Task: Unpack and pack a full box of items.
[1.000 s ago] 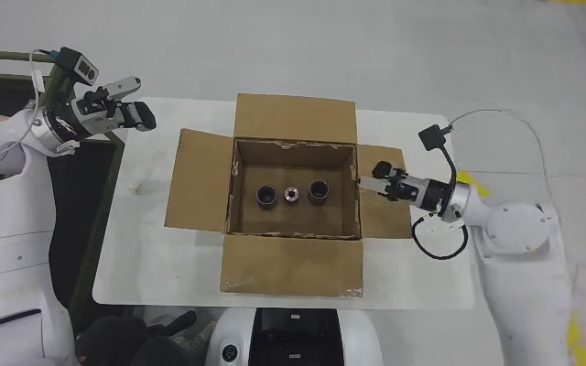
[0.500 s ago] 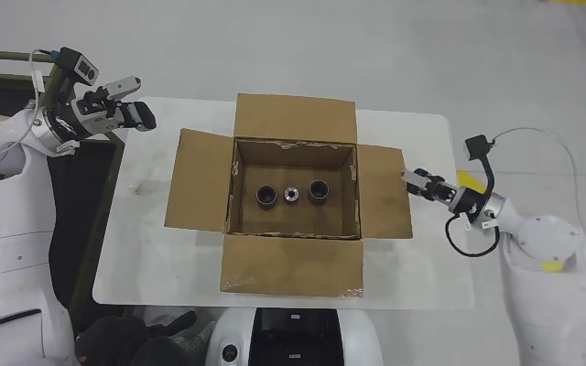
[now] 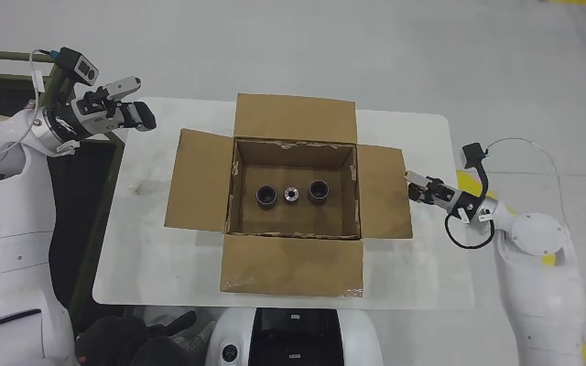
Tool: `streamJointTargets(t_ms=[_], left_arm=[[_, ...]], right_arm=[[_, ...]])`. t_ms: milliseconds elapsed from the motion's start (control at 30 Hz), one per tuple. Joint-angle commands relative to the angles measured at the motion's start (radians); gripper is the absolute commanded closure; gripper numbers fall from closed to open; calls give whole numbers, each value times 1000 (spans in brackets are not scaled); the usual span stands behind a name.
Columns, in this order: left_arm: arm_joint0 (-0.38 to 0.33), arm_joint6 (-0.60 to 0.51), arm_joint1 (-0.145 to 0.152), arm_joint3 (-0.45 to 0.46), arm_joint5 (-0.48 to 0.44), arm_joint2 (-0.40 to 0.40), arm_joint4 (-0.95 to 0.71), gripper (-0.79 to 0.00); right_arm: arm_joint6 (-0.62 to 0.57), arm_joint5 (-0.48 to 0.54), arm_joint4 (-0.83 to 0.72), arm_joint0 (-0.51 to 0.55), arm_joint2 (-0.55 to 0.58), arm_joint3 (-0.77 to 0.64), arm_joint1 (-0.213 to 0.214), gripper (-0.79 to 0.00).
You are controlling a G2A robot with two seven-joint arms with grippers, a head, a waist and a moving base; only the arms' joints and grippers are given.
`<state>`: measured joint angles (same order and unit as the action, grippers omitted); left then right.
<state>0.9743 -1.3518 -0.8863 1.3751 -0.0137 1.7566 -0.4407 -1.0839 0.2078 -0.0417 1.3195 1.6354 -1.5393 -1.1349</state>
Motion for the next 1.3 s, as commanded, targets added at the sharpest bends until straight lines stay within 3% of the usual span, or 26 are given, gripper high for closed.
streamJointTargets(t_ms=[0, 600, 1267], left_arm=[[0, 0, 0, 0, 0, 0, 0, -785], [0, 0, 0, 0, 0, 0, 0, -785], [0, 0, 0, 0, 0, 0, 0, -785]], right_arm=[[-16, 14, -9, -5, -11, 10, 2, -785], [-45, 59, -89, -12, -38, 21, 20, -785], [-63, 88, -148, 35, -6, -240, 47, -785]])
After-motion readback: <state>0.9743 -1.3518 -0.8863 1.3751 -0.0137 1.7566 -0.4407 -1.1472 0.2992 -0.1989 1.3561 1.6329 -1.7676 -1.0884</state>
